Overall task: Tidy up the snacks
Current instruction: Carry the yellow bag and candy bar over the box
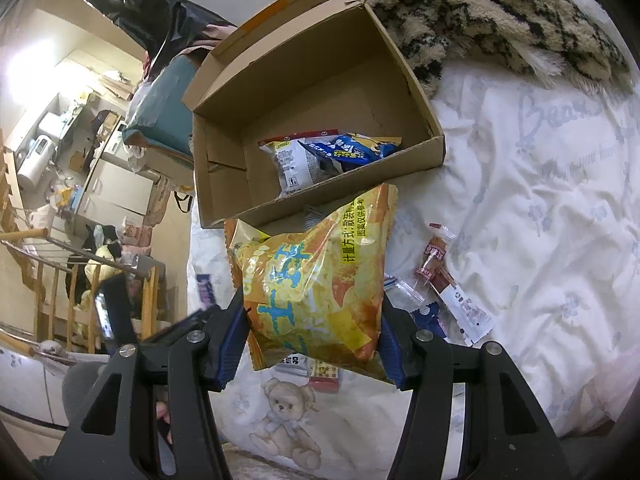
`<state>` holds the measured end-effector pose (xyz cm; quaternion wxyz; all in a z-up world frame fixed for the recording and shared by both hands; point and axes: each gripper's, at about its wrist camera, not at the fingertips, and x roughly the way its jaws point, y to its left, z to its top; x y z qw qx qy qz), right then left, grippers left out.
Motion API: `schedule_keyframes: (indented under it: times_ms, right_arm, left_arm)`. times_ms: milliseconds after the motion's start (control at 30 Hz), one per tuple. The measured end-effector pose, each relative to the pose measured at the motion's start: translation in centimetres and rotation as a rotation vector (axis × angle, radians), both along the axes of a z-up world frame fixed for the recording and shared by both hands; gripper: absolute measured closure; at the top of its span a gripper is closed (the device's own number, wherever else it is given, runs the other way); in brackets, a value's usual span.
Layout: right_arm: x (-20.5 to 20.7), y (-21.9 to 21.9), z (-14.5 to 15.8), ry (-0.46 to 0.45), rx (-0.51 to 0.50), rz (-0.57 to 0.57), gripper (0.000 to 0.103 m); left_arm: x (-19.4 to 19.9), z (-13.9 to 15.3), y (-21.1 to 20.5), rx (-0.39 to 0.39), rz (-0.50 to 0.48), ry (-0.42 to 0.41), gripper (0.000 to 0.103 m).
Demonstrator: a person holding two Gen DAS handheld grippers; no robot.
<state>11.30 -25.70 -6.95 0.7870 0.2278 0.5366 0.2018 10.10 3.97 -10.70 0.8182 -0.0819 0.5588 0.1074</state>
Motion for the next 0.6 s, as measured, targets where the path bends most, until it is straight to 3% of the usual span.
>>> schedule_keyframes:
  times_ms: [300,600]
  right_arm:
    - [-0.4,-0.2,1.1,-0.038,0.025,0.007,0.044]
    - [-2.4,-1.4,4.9,-0.088,0.104,-0.032,0.044]
  left_arm:
    - [-0.5,3.0,0.5,-0.044,-0.021,-0.072,0.09]
    - [-2.1,10.7,-1.5,-0.017,-0.149,-0.199,0.09]
